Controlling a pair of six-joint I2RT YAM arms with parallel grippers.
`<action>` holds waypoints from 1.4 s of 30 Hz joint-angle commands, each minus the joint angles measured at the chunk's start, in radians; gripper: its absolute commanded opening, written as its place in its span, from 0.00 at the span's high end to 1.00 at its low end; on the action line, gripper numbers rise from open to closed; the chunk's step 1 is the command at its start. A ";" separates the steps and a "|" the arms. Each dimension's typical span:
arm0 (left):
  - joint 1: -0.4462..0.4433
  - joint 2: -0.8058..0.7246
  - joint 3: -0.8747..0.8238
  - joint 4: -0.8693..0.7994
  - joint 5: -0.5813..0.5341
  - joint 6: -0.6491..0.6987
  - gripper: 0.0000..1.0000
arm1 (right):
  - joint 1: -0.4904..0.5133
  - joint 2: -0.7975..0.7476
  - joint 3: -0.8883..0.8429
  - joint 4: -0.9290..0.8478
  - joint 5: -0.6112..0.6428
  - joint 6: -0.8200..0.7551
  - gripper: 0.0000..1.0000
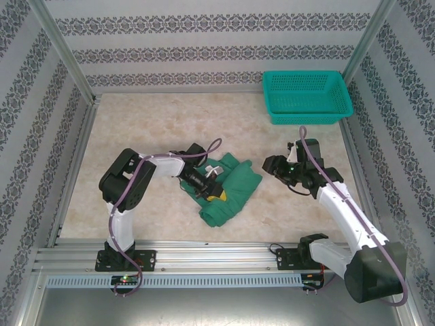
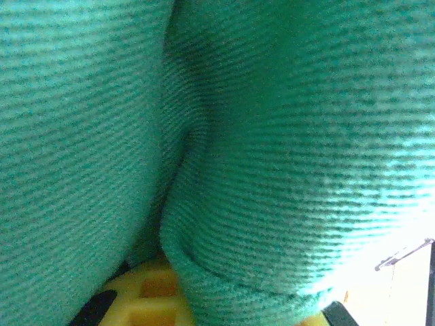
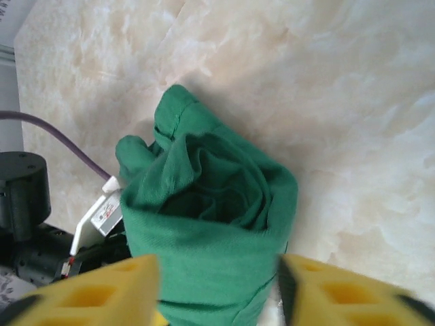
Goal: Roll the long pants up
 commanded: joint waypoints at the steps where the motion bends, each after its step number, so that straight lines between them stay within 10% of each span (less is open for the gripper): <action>1: 0.029 0.044 0.051 -0.010 -0.063 0.041 1.00 | 0.040 0.015 0.005 0.029 -0.039 0.012 0.90; 22: -0.002 0.026 0.079 -0.204 -0.193 0.239 0.89 | 0.253 0.729 0.250 0.239 -0.093 0.051 1.00; 33: -0.058 -0.303 0.038 -0.232 -0.755 0.260 0.70 | 0.290 0.926 0.214 0.337 -0.110 0.120 1.00; 42: -0.222 -0.519 -0.062 -0.187 -0.954 0.258 0.73 | 0.304 0.917 0.125 0.368 -0.107 0.144 1.00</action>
